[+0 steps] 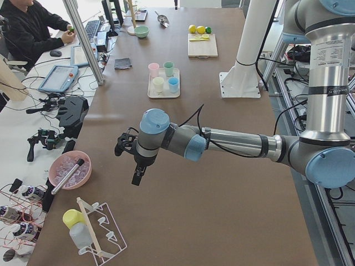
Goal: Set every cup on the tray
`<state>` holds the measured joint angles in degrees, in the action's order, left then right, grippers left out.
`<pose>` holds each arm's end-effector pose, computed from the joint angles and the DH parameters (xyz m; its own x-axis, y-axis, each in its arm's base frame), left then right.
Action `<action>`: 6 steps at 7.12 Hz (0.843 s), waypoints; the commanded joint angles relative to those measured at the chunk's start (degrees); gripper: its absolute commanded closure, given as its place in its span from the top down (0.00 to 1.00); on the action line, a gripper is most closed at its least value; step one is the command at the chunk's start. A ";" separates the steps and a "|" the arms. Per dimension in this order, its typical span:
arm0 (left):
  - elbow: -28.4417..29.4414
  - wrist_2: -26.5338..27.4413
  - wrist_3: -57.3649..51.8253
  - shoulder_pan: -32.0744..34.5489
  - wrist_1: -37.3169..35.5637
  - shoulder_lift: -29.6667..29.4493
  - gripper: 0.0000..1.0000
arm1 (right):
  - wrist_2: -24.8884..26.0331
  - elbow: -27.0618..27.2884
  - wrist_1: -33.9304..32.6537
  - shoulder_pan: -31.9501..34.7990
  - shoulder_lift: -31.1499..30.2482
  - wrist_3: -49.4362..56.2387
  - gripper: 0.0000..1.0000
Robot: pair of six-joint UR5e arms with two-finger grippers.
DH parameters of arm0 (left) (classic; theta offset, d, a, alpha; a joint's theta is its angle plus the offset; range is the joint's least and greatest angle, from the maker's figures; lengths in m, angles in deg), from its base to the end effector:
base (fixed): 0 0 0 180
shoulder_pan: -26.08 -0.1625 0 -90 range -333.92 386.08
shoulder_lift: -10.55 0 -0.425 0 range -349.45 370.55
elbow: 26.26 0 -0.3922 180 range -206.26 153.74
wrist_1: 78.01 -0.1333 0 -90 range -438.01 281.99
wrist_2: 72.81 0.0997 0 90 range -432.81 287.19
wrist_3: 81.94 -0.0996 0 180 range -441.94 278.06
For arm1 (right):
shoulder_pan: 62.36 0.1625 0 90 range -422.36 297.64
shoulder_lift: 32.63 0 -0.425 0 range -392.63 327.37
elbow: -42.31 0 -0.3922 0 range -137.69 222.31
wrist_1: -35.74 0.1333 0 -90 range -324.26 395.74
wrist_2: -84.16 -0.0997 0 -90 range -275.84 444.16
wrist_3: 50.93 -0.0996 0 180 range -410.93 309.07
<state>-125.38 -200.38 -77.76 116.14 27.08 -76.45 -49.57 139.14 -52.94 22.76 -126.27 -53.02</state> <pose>-0.0731 -0.4892 0.5826 0.7907 0.1512 -0.5933 0.0588 0.9458 0.3194 0.0243 -0.4734 0.6287 0.7180 -0.0793 0.6915 0.0587 0.9968 0.0534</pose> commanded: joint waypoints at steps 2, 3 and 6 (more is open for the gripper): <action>-0.10 -0.32 -0.22 0.20 -0.67 0.95 0.98 | -0.21 -0.15 -0.01 0.05 0.21 -0.55 1.00; 0.07 -1.45 -0.22 0.20 -0.67 0.96 0.98 | -0.30 -0.15 -0.01 0.05 0.21 -0.55 1.00; 0.77 -1.55 -0.14 0.20 -0.67 0.87 0.98 | -0.39 0.46 0.08 0.05 0.38 -0.55 1.00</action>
<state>-124.85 -201.85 -77.97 116.34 26.40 -75.50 -49.96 139.23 -52.89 22.80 -125.95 -53.56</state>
